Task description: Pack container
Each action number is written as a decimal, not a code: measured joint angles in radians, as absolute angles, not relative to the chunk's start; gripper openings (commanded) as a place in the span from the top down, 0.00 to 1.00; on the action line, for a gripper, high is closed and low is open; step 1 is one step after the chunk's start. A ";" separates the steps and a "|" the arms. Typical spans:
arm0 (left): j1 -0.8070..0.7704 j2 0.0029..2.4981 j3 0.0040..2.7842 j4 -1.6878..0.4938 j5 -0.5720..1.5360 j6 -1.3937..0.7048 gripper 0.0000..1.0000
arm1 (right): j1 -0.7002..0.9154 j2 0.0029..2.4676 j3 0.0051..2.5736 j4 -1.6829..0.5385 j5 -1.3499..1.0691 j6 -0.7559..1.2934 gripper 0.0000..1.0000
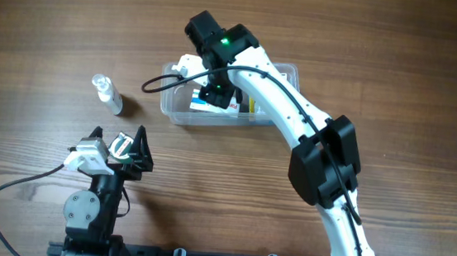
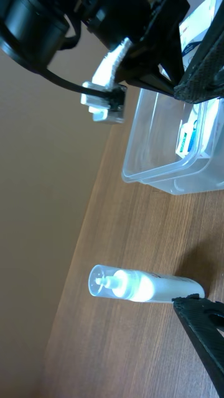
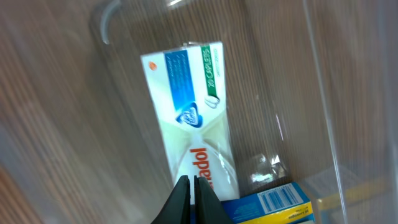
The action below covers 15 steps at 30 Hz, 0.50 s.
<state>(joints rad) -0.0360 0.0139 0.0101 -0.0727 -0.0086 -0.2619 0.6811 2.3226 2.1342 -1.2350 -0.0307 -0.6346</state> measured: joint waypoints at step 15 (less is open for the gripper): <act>-0.036 0.014 0.010 -0.073 -0.009 -0.262 0.00 | 0.671 2.383 2.134 -1.246 -0.120 -0.793 0.96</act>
